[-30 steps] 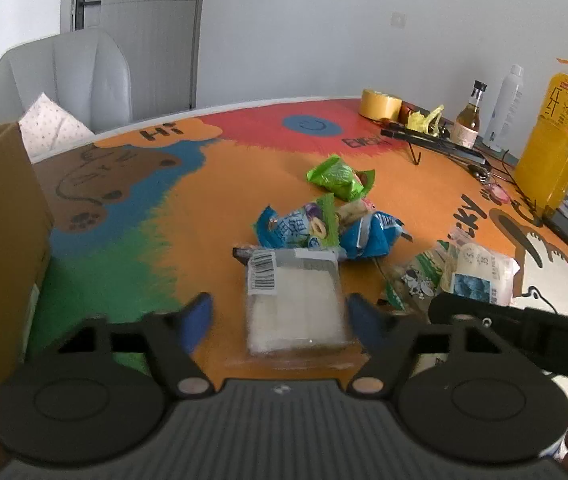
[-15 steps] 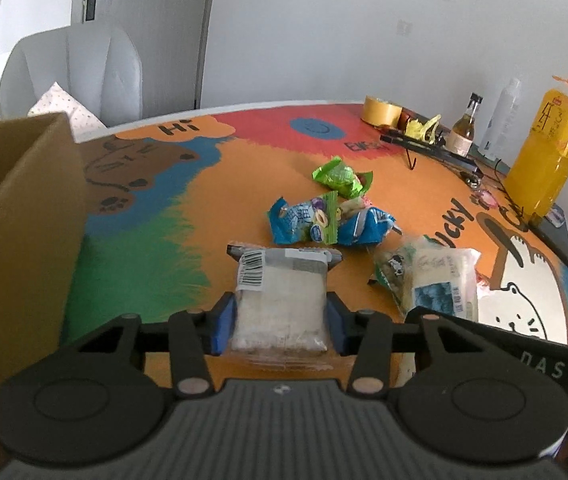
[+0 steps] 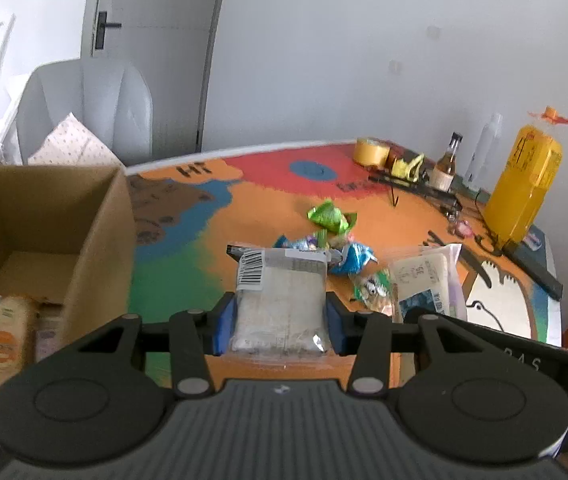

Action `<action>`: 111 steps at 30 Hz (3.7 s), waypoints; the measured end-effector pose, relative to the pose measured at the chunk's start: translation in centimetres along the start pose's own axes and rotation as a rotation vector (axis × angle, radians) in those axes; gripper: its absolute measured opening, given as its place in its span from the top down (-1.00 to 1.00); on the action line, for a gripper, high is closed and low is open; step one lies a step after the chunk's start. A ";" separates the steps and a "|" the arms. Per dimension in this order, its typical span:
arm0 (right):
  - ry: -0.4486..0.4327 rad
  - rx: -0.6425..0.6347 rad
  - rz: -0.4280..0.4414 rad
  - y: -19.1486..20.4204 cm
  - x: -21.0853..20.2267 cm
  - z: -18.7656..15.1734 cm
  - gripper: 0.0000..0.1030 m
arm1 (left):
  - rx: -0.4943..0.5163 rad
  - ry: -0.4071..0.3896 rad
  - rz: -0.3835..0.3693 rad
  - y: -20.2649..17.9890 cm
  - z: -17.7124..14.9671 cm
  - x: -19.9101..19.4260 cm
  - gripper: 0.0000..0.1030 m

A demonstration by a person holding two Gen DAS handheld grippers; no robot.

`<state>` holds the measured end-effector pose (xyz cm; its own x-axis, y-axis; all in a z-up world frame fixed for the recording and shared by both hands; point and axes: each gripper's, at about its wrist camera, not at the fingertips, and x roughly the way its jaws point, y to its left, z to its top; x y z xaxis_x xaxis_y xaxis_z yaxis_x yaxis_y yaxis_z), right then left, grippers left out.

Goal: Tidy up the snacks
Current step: 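Carry the white bread pack and long bread bag over the cardboard box with both tools, then open both tools to drop the bread packs into the box, then move both tools back over the snack pile on the table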

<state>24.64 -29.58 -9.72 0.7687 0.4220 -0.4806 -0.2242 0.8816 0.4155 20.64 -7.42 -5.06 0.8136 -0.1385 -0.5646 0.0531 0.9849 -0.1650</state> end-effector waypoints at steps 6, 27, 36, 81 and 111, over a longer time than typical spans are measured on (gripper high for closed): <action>-0.028 -0.015 0.021 1.3 -1.2 0.3 0.60 | -0.007 -0.058 0.013 0.6 0.7 -2.9 0.12; -0.074 -0.118 0.129 8.1 -1.1 1.5 0.60 | -0.088 -0.158 0.119 6.5 1.6 -8.5 0.12; -0.071 -0.161 0.180 11.2 0.0 1.9 0.60 | -0.130 -0.187 0.173 9.7 1.9 -10.1 0.12; 0.015 -0.211 0.253 20.5 7.0 2.5 0.38 | -0.218 -0.166 0.213 17.5 2.5 -8.2 -0.32; -0.014 -0.140 0.044 10.6 1.3 2.0 -0.89 | -0.118 -0.130 0.183 9.7 1.9 -7.6 -0.86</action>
<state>24.46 -20.04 -4.41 0.7641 0.4590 -0.4533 -0.3385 0.8835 0.3239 16.12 3.33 -0.84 0.8715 0.0634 -0.4862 -0.1640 0.9722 -0.1673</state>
